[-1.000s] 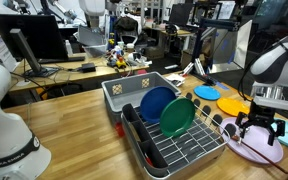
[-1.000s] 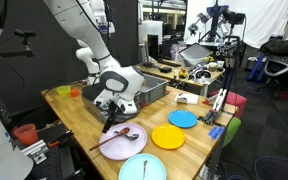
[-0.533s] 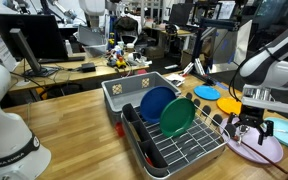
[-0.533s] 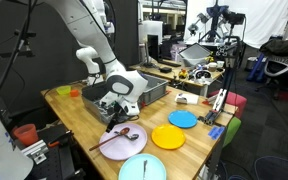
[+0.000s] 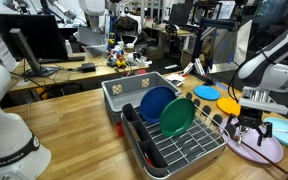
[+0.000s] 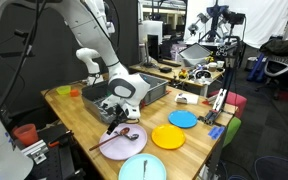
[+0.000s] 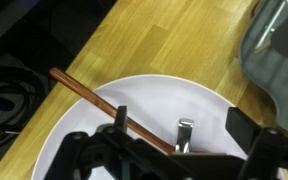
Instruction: Move the silver spoon and ladle from the pink plate and put them on the orange plate, move the pink plate backwards
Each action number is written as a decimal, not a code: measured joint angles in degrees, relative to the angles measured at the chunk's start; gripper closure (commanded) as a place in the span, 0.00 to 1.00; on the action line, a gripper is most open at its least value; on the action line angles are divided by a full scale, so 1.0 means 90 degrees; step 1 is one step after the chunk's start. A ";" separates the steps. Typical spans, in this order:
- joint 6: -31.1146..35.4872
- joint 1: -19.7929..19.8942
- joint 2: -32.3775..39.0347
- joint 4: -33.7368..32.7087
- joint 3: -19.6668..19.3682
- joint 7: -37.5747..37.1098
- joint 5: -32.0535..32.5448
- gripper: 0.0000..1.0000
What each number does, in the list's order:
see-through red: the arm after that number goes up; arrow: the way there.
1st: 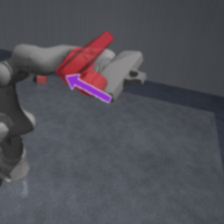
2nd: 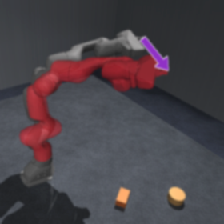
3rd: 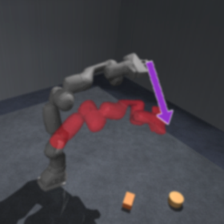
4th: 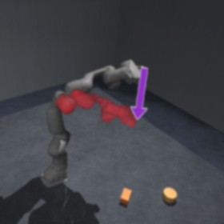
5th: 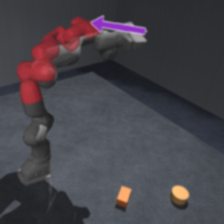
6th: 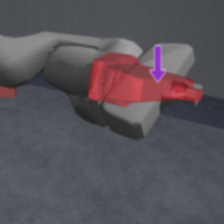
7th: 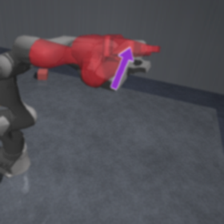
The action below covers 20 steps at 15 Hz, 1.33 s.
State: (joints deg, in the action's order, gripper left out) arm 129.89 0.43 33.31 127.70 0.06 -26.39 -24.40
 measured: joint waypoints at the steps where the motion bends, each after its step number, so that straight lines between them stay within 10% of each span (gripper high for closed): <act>1: 0.0000 0.0000 0.0037 -0.0002 -0.0003 -0.0045 0.0000 0.00; 20: 0.0000 -0.0027 0.0584 -0.0282 -0.0048 -0.0570 -0.0003 0.00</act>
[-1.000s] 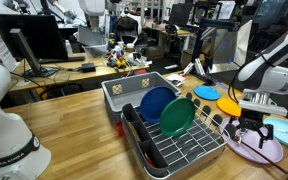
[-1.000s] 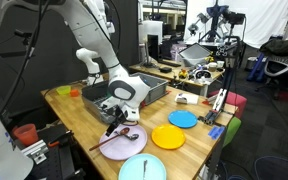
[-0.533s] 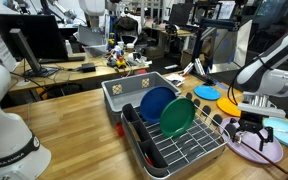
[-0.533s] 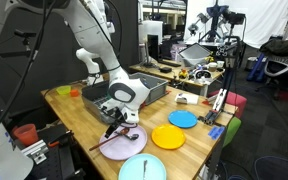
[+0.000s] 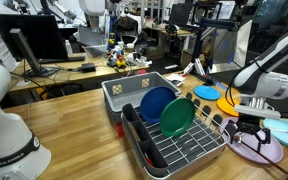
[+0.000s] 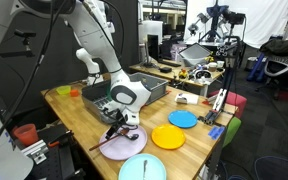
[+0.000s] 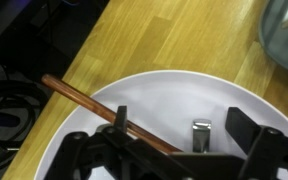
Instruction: Move the silver spoon and ladle from the pink plate and put them on the orange plate, move the pink plate backwards
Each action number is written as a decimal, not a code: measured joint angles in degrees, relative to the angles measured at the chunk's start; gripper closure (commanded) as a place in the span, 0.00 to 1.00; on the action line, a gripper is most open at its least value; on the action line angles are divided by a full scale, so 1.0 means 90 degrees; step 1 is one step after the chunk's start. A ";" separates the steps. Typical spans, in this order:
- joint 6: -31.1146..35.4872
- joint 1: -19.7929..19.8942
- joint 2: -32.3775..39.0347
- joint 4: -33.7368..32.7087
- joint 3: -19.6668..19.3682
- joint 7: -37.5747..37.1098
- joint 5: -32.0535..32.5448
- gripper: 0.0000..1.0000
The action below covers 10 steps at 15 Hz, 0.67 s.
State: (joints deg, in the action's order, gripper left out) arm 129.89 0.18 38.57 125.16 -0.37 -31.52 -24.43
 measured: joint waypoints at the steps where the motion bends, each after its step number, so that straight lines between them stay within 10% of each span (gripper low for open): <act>1: -0.0001 -0.0001 0.0009 -0.0017 0.0000 -0.0022 0.0000 0.00; 8: -0.0076 -0.0027 0.0074 -0.0121 0.0000 -0.0273 -0.0028 0.00; 10: -0.0093 -0.0027 0.0076 -0.0124 0.0001 -0.0277 -0.0120 0.17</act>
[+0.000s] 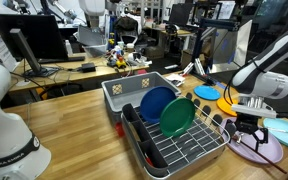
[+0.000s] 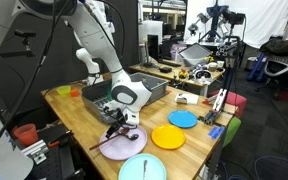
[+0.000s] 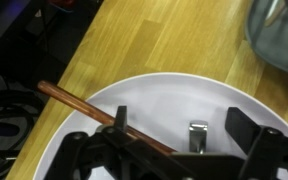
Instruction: Move the silver spoon and ladle from the pink plate and put them on the orange plate, move the pink plate backwards
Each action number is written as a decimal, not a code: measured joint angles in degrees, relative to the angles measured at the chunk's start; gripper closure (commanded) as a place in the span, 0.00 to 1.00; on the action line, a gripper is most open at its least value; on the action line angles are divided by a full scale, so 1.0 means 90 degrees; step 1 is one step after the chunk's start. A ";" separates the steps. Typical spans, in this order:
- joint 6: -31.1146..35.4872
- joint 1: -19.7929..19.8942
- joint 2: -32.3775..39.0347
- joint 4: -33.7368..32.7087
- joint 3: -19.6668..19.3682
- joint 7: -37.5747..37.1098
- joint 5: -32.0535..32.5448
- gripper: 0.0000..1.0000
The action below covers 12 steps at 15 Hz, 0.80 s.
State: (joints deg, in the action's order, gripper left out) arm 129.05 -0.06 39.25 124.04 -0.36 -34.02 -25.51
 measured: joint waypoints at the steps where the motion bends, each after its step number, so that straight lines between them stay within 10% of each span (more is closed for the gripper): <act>1: -0.0002 0.0000 0.0000 -0.0001 0.0001 0.0000 -0.0037 0.27; 12: -0.0003 0.0003 -0.0004 -0.0090 -0.0001 0.0000 -0.0243 1.00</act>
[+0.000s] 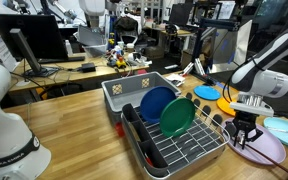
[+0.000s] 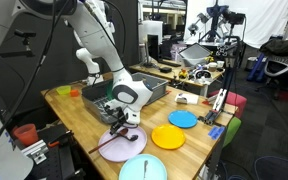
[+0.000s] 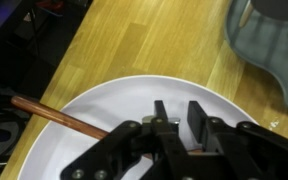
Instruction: Move the silver spoon and ladle from the pink plate and put them on the orange plate, move the pink plate backwards
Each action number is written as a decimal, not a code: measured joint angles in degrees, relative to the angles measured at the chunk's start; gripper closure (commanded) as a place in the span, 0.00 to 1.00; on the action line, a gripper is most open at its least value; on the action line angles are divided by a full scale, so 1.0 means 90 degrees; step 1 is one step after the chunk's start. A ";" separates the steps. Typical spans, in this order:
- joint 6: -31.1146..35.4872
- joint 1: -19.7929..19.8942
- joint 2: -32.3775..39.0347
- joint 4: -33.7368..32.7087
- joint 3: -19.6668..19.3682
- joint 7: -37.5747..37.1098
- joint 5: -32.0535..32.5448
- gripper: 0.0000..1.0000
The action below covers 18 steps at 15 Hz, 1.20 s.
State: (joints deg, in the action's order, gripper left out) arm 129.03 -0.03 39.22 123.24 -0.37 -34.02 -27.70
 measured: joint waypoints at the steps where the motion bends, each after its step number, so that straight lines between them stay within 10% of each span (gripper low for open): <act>1: -0.0002 0.0000 0.0000 0.0000 -0.0001 0.0000 0.0000 0.99; 12: -0.0020 0.0001 -0.0374 0.0014 0.0035 0.0197 -0.0169 0.96; 18: -0.0379 0.0139 -0.1564 0.0421 0.0194 0.1015 -0.1558 0.96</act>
State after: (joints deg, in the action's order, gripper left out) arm 125.61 1.22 25.14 127.02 1.38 -24.88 -41.72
